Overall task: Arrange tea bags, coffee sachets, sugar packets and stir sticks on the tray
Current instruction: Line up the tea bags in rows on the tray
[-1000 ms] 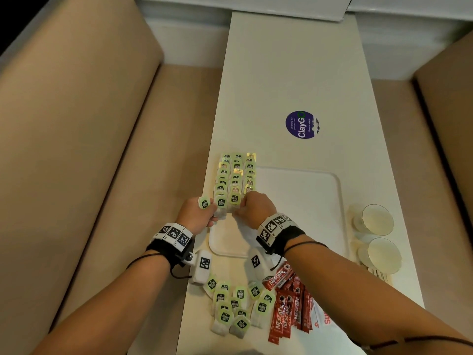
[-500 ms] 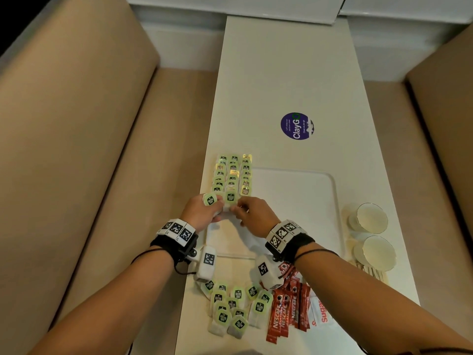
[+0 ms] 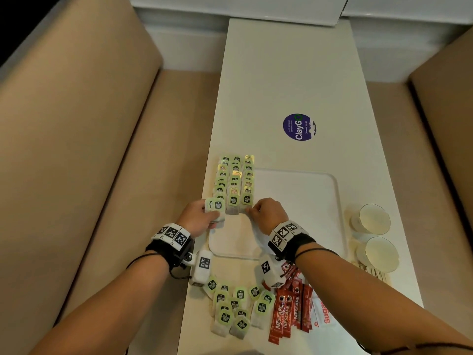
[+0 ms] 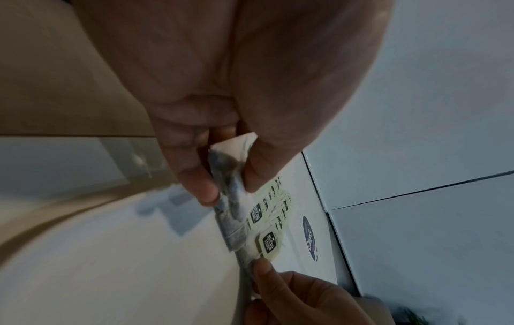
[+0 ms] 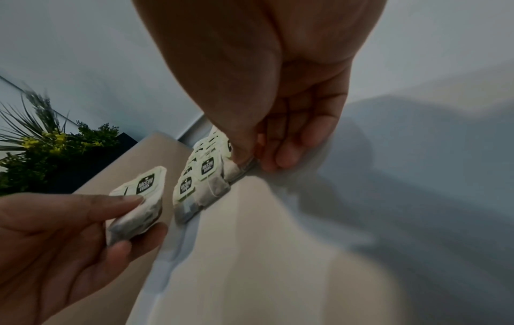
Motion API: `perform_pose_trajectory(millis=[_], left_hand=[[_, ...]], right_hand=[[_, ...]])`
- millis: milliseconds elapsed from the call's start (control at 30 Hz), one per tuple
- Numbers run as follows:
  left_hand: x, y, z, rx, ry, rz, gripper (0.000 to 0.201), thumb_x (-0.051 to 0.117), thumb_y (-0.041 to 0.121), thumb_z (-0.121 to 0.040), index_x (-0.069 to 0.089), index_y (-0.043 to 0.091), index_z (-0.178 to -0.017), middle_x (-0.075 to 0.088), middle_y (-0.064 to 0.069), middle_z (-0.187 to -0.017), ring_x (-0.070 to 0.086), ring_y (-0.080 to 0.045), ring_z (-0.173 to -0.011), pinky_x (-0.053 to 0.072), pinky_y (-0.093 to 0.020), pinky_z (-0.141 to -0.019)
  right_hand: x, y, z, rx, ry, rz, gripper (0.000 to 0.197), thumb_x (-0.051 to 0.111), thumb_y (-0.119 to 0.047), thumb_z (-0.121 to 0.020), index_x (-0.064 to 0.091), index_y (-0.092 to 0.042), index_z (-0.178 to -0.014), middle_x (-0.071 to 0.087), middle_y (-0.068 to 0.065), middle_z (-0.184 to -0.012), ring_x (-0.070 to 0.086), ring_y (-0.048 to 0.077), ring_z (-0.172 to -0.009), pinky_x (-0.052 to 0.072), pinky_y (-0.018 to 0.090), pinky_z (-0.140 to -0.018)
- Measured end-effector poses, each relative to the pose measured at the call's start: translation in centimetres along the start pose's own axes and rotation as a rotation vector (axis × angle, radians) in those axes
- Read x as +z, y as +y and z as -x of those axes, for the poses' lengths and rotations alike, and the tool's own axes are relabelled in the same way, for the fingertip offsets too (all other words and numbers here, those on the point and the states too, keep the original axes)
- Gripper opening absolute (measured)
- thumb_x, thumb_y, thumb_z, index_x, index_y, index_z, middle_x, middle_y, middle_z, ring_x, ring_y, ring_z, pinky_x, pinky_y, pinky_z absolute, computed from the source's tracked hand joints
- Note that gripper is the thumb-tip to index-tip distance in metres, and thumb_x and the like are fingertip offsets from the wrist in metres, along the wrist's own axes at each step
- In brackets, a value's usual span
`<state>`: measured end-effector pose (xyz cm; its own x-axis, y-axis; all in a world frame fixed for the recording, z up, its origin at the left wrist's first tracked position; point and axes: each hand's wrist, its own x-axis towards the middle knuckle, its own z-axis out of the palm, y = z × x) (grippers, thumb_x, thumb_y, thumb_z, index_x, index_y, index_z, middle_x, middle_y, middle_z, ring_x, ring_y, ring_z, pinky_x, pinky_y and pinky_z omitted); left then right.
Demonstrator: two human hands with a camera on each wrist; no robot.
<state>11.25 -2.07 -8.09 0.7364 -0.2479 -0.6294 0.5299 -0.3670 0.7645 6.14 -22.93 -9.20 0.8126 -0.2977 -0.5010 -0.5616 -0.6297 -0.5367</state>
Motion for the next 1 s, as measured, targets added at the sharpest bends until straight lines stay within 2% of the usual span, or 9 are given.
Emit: perform_pose_trajectory(millis=[167,333,467,533,633,700,800,900,1000], left_hand=[[0.7,-0.3,0.4,-0.008,-0.019,0.018,0.017,0.062,-0.002,-0.095,0.069,0.013,-0.097,0.074,-0.012,-0.105,0.076,-0.018,-0.083,0.06,-0.025,-0.068],[1.9,-0.1,0.1,0.003,-0.075,-0.103,0.015,0.061,0.001,-0.094,0.071,0.005,-0.104,0.074,-0.018,-0.107,0.072,-0.038,-0.096,0.06,-0.05,-0.085],[2.2,0.6,-0.2,0.009,-0.078,-0.122,0.015,0.059,0.001,-0.093,0.07,0.004,-0.102,0.074,-0.018,-0.106,0.072,-0.041,-0.094,0.058,-0.055,-0.085],[2.0,0.6,-0.5,0.015,-0.076,-0.125,0.015,0.059,0.0,-0.092,0.07,0.002,-0.102,0.074,-0.02,-0.105,0.073,-0.041,-0.093,0.058,-0.057,-0.085],[1.8,0.4,-0.5,0.011,-0.084,-0.096,0.015,0.06,-0.001,-0.093,0.07,0.005,-0.102,0.074,-0.018,-0.106,0.074,-0.036,-0.091,0.059,-0.053,-0.086],[1.6,0.2,-0.4,0.013,-0.076,-0.071,0.017,0.061,-0.003,-0.094,0.07,0.01,-0.099,0.074,-0.015,-0.105,0.075,-0.033,-0.091,0.06,-0.048,-0.086],[1.0,0.0,-0.2,0.028,-0.067,-0.052,0.018,0.065,0.0,-0.093,0.068,0.016,-0.098,0.075,-0.013,-0.101,0.075,-0.031,-0.089,0.061,-0.042,-0.082],[0.4,-0.1,0.0,0.045,-0.063,-0.041,0.015,0.067,0.003,-0.093,0.068,0.016,-0.1,0.075,-0.009,-0.096,0.074,-0.022,-0.081,0.06,-0.033,-0.073],[-0.2,-0.3,0.2,0.045,-0.035,-0.048,0.013,0.069,0.004,-0.092,0.068,0.013,-0.102,0.075,-0.008,-0.096,0.073,-0.023,-0.081,0.061,-0.037,-0.076]], right_hand=[[0.2,0.0,0.0,0.016,0.039,0.005,0.041,0.067,-0.058,-0.086,0.058,-0.019,-0.08,0.067,-0.001,-0.08,0.065,0.022,-0.076,0.051,0.034,-0.065],[0.4,0.8,-0.4,-0.03,0.027,0.037,0.035,0.065,-0.058,-0.088,0.059,-0.024,-0.092,0.066,-0.005,-0.093,0.063,0.018,-0.084,0.053,0.033,-0.073],[0.4,0.4,-0.5,-0.034,0.042,0.012,0.035,0.065,-0.058,-0.086,0.061,-0.025,-0.094,0.067,-0.004,-0.097,0.064,0.019,-0.086,0.055,0.035,-0.078],[0.2,0.1,-0.2,-0.02,0.059,-0.001,0.036,0.066,-0.058,-0.086,0.059,-0.023,-0.092,0.066,-0.004,-0.093,0.064,0.019,-0.082,0.054,0.035,-0.074],[0.0,-0.1,0.3,-0.009,0.072,-0.011,0.04,0.065,-0.058,-0.086,0.049,-0.021,-0.088,0.062,-0.003,-0.083,0.057,0.017,-0.072,0.043,0.032,-0.061],[0.1,-0.2,0.6,-0.044,0.044,-0.033,0.038,0.065,-0.056,-0.089,0.049,-0.021,-0.086,0.059,-0.003,-0.079,0.054,0.016,-0.07,0.04,0.03,-0.06],[0.7,-0.9,1.2,-0.179,-0.091,-0.042,0.034,0.06,-0.05,-0.096,0.061,-0.018,-0.085,0.061,-0.002,-0.076,0.055,0.016,-0.07,0.045,0.032,-0.067],[1.4,-1.7,1.9,-0.275,-0.227,-0.087,0.028,0.057,-0.041,-0.101,0.063,-0.026,-0.078,0.065,-0.001,-0.076,0.06,0.016,-0.068,0.053,0.037,-0.073],[2.0,-2.3,1.9,-0.289,-0.259,-0.091,0.03,0.058,-0.031,-0.102,0.06,-0.024,-0.072,0.067,0.005,-0.075,0.064,0.023,-0.069,0.055,0.037,-0.073]])
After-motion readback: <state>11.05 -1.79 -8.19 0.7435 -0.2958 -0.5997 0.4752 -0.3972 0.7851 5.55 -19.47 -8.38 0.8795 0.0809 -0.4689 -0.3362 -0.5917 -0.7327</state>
